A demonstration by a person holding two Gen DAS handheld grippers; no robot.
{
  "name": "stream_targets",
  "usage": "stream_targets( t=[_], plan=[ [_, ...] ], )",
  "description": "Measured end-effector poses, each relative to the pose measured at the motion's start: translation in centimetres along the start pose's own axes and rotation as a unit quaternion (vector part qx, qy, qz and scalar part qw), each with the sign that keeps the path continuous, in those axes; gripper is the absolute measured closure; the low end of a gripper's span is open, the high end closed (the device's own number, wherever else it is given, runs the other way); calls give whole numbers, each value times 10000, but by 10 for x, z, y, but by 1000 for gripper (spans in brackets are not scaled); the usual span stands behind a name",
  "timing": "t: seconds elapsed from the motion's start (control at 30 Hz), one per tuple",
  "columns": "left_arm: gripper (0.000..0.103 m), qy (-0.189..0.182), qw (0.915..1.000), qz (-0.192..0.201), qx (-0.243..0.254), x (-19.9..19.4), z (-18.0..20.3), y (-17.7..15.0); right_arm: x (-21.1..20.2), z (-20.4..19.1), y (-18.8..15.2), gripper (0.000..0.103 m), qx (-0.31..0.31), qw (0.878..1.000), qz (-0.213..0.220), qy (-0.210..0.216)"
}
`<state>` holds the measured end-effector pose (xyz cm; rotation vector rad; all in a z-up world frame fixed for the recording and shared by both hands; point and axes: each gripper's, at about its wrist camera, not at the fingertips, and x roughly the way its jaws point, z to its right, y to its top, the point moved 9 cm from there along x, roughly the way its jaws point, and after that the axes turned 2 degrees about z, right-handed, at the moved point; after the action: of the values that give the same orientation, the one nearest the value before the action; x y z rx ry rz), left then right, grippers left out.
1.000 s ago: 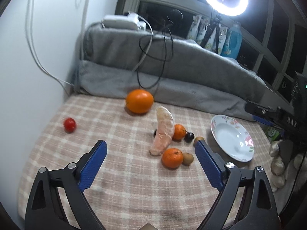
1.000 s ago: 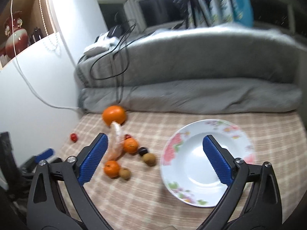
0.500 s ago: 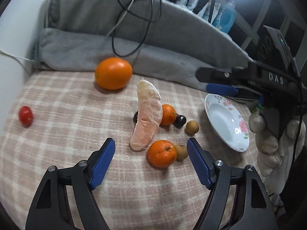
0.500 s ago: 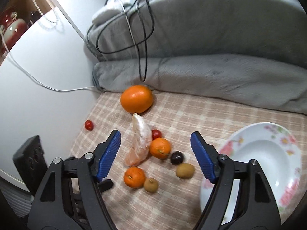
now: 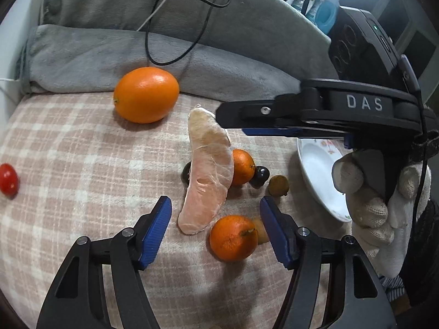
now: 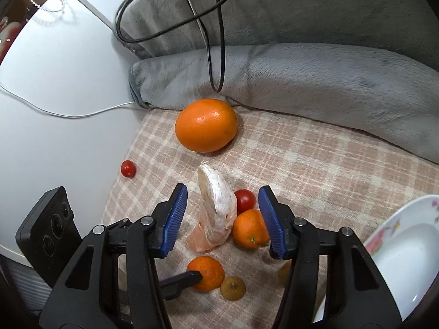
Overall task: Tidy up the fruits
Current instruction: 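Move the left tool to the pomelo segment and close on it, then lift the pomelo segment with the left tool and carry it over the plate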
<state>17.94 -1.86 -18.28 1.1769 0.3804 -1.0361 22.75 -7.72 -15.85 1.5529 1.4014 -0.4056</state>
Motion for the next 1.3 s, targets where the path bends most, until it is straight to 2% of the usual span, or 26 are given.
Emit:
stream_targets(
  t=[0.1,0.3,0.47,0.67,0.83,1.07,1.3],
  plan=[
    [43,-7,10000,-48,8,2,-2,0,6,0,1,54,-3,10000,-63,37],
    [45,22,9999,-107,21,6,-8,0,15,-1,3,55,-75,9999,-130,11],
    [46,72,9998,-197,65,21,-13,3,21,-3,2,61,-126,9997,-199,-16],
    [57,112,9994,-281,138,33,-12,-3,26,-2,1,70,-119,9996,-257,-72],
    [67,133,9997,-218,43,37,-11,-2,25,0,1,73,-99,9996,-237,-87],
    [68,178,9996,-177,101,38,-19,2,25,-1,1,74,-60,9998,-192,-91],
    [68,231,9996,-49,180,17,-8,7,16,-6,3,75,-84,9999,-85,-51]
  ],
)
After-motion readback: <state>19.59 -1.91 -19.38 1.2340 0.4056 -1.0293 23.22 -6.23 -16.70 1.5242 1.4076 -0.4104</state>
